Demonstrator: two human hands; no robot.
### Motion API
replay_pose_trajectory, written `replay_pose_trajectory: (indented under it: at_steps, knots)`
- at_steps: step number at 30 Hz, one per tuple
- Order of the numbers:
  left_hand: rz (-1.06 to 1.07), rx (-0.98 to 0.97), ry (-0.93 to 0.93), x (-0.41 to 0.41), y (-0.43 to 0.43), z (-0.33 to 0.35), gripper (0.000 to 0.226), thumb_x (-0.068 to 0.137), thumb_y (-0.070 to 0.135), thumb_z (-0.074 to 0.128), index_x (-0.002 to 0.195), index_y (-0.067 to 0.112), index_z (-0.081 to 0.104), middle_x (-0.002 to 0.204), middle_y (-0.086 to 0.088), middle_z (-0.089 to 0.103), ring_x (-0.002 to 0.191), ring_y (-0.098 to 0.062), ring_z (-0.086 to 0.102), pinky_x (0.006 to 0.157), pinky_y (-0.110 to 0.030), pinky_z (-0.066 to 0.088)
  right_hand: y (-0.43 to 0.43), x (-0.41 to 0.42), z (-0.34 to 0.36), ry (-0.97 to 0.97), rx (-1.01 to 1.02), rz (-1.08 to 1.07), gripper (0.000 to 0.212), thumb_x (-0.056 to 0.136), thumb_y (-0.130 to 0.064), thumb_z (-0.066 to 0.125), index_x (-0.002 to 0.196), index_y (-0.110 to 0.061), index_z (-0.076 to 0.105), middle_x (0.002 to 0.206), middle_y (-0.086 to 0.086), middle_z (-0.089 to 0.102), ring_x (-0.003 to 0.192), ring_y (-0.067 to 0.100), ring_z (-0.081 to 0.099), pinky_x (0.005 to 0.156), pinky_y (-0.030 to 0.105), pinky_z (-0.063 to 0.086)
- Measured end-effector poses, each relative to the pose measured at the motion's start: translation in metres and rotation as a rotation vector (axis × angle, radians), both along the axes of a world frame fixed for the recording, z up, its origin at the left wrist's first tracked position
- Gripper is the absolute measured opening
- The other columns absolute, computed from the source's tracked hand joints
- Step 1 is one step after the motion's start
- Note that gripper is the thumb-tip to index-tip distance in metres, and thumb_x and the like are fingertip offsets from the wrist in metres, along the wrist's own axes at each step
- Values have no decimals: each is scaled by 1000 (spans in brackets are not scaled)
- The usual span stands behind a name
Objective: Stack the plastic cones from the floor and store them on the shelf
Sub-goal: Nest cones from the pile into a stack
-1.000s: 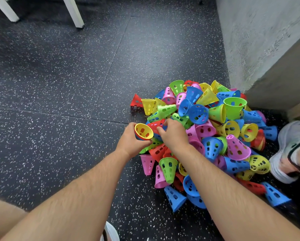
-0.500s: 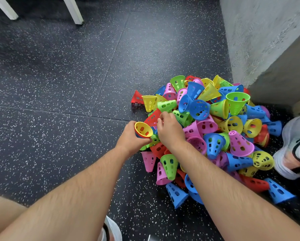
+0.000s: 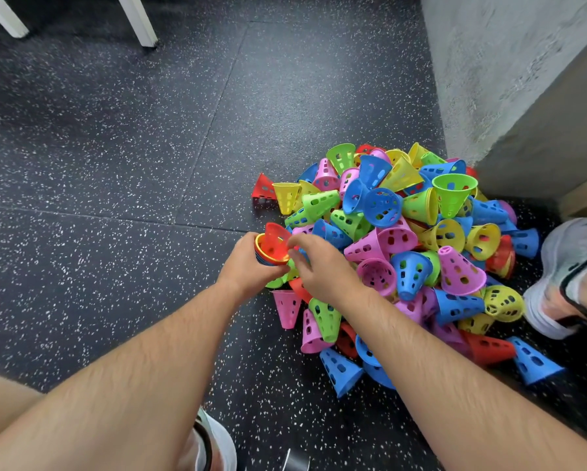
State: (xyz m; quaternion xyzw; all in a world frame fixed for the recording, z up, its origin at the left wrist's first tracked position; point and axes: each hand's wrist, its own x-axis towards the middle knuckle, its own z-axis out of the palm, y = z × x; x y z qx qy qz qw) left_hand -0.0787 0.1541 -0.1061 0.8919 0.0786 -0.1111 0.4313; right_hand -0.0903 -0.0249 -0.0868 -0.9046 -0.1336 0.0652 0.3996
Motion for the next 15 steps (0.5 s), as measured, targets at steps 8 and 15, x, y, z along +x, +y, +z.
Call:
replay_pose_trajectory:
  at_steps: [8, 15]
  knots:
    - [95, 27, 68, -21, 29, -10, 57, 59, 29, 86, 107, 24, 55, 105, 2, 65, 93, -11, 66, 85, -35, 55, 25, 1, -7, 144, -63, -33, 31, 101, -21, 46, 131, -17, 55, 129, 3, 62, 121, 21, 54, 102, 42, 45]
    - [137, 60, 146, -37, 59, -30, 62, 58, 37, 92, 106, 27, 54, 105, 4, 63, 91, -11, 66, 77, -31, 53, 47, 8, -31, 18, -505, 212, 36, 94, -17, 48, 122, -25, 70, 145, -5, 50, 137, 26, 33, 113, 41, 27]
